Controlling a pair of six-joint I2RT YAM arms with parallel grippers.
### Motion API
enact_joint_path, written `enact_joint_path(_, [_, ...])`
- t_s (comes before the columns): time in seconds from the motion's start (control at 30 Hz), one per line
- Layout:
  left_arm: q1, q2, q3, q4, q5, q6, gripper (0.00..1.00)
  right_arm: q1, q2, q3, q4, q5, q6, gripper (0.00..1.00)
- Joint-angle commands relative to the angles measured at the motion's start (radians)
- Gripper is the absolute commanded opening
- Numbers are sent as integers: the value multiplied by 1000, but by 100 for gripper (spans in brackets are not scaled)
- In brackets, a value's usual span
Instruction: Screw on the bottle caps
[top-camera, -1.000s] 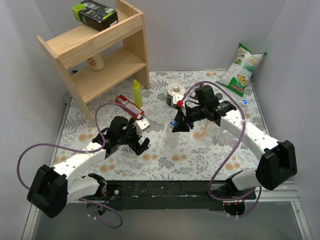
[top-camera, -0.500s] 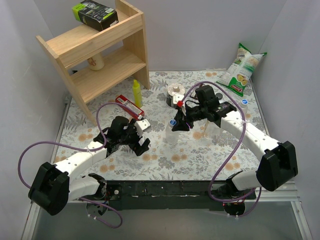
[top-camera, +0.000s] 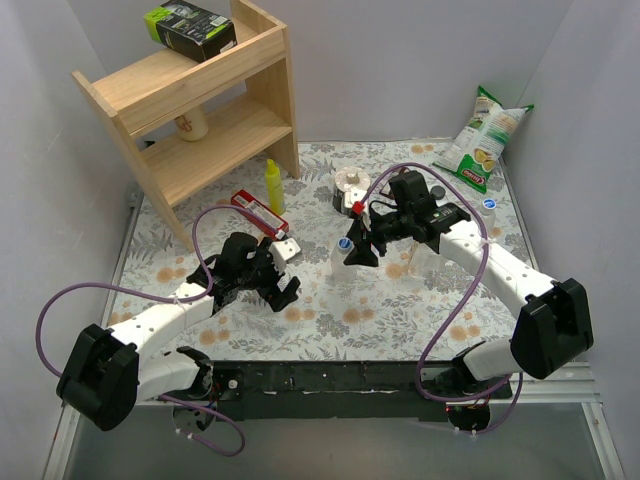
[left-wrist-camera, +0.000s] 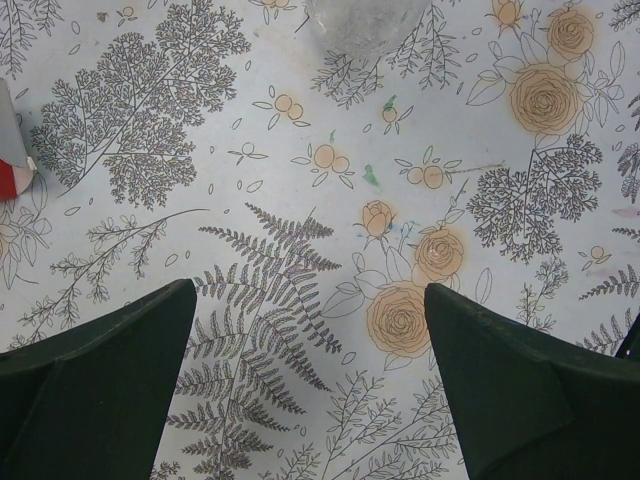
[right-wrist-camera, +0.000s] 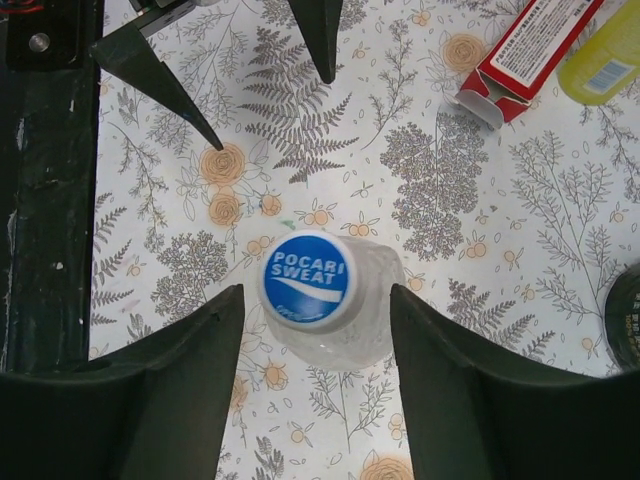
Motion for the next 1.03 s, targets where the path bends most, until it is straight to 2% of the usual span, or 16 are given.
enact_joint_path(0.0, [5,-1,-1,5,23,14,98,-4,-3,20,10,13,-6,68])
enact_joint_path(0.17, [5,0,-6,10,29,15,98,-4,-3,29,4,17,-6,75])
enact_joint_path(0.3, [6,-1,-3,7,26,15,98,-2,-8,61,-29,22,-8,85])
enact_joint_path(0.33, [6,-1,-4,10,15,9,98,-5,-14,95,-65,22,-8,89])
enact_joint_path(0.47, [5,-1,11,8,-31,-17,98,-7,-58,211,-177,43,20,91])
enact_joint_path(0.57, [6,-1,20,11,-86,-32,98,-7,-92,305,-223,150,93,91])
enact_joint_path(0.63, [9,-3,16,5,-103,-38,98,-7,-95,340,-236,336,225,91])
enact_joint_path(0.7, [12,-4,14,5,-135,-40,98,-5,-59,422,-318,510,312,91])
enact_joint_path(0.8, [12,3,39,1,-210,-54,98,-7,-31,492,-386,673,382,92])
enact_joint_path(1.0, [20,48,131,-94,-163,-57,98,-7,-109,399,-291,709,426,92])
